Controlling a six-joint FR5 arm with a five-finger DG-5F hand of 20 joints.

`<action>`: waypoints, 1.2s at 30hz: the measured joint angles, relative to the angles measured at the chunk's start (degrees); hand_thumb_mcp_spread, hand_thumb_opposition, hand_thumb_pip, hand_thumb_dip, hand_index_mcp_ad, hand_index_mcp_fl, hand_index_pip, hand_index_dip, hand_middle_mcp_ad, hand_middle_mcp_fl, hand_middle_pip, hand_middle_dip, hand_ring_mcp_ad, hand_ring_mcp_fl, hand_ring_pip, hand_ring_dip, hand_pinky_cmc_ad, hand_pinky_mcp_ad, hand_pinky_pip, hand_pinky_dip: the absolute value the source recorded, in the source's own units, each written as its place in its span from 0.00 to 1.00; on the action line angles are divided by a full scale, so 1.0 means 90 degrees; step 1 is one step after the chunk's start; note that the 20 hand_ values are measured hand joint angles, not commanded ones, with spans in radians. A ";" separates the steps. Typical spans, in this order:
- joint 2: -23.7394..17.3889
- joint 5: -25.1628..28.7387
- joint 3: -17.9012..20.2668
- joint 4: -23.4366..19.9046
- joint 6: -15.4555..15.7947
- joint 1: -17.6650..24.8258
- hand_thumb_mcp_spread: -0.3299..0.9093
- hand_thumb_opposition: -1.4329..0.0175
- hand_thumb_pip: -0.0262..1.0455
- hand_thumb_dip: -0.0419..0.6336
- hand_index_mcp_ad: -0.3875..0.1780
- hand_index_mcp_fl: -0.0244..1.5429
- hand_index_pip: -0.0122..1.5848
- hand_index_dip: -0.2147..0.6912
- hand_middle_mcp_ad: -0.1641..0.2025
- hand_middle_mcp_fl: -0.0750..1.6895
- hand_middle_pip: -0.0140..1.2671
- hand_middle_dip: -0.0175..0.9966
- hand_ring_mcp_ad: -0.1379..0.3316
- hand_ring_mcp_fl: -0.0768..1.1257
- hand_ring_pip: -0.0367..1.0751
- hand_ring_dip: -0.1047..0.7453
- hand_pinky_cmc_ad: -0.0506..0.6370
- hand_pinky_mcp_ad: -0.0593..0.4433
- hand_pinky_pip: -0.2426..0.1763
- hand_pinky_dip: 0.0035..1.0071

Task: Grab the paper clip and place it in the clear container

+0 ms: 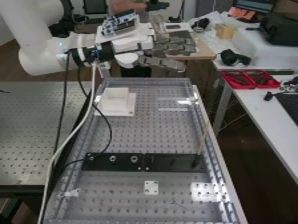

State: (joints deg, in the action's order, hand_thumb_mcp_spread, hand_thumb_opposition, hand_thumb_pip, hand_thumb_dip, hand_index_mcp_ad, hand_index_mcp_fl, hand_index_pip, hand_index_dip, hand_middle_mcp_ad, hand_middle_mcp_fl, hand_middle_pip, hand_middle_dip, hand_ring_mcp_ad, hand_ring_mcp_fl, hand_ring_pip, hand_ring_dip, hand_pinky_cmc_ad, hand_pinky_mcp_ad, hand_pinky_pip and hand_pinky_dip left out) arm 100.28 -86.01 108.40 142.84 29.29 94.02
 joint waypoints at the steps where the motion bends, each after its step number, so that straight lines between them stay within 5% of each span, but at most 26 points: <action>1: 0.0000 0.0053 -0.0018 0.0034 0.0001 0.0068 0.68 0.33 0.58 0.51 0.42 0.39 0.89 0.31 0.66 0.07 0.11 0.20 0.57 0.06 0.12 0.24 0.56 0.67 0.52 0.19; 9: 0.0272 0.0549 -0.0587 0.0895 -0.0013 0.0885 0.68 0.32 0.57 0.51 0.41 0.40 0.87 0.32 0.65 0.08 0.11 0.20 0.57 0.06 0.12 0.24 0.56 0.67 0.51 0.21; 27: 0.1880 0.0768 -0.1764 0.2260 0.0001 0.1208 0.68 0.32 0.57 0.51 0.41 0.40 0.86 0.34 0.65 0.08 0.11 0.20 0.57 0.06 0.13 0.24 0.56 0.67 0.47 0.23; 36: 0.2277 0.1222 -0.2175 0.2478 0.0013 0.1359 0.68 0.31 0.58 0.51 0.41 0.40 0.86 0.34 0.65 0.07 0.11 0.20 0.57 0.06 0.12 0.24 0.56 0.67 0.47 0.24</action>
State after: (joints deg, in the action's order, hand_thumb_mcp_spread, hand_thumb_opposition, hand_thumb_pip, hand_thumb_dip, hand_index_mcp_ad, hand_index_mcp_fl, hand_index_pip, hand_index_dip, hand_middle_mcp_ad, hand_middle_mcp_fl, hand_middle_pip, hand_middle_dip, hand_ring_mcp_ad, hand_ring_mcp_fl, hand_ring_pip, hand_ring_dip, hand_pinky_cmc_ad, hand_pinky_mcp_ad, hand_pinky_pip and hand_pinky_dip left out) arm 120.77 -75.01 88.83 165.15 29.41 106.25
